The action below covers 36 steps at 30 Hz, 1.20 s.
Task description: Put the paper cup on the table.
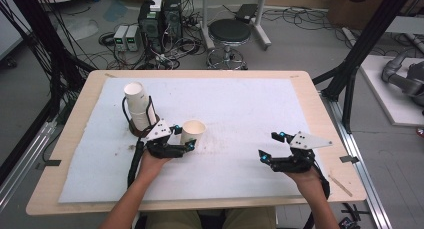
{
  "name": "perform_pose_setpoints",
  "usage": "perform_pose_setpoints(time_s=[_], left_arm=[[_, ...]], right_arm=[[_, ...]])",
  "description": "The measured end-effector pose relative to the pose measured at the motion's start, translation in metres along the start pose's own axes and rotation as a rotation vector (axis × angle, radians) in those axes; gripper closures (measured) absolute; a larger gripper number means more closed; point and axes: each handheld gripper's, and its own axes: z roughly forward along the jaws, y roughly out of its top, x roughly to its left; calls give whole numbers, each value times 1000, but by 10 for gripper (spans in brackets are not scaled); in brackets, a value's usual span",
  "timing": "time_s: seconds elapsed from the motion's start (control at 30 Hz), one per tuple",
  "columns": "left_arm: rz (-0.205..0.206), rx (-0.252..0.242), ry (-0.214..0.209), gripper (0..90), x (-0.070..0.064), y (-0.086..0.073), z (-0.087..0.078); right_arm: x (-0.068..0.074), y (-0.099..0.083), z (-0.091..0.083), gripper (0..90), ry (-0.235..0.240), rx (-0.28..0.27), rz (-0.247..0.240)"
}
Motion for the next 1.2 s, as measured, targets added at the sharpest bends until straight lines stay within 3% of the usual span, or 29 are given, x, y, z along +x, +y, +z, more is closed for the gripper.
perform_pose_setpoints(time_s=[0.03,0.17,0.37,0.63,0.77,0.97,1.2], left_arm=[[-1,32,14,348,-1,-1,1],[3,65,31,351,-3,1,-1],[42,138,39,352,-6,0,-10],[-9,152,18,309,-4,-4,-15],[-53,126,26,173,-5,-2,-22],[-62,58,20,173,-6,3,-44],[-55,-99,19,172,-2,7,-82]], right_arm=[[0,0,0,214,0,-1,1],[1,0,0,214,3,-2,-3],[1,1,-1,214,2,-2,0],[1,1,0,214,5,0,-5],[1,0,-1,214,5,4,-4],[0,-1,-1,213,6,12,1],[-1,-4,-3,213,-22,20,6]])
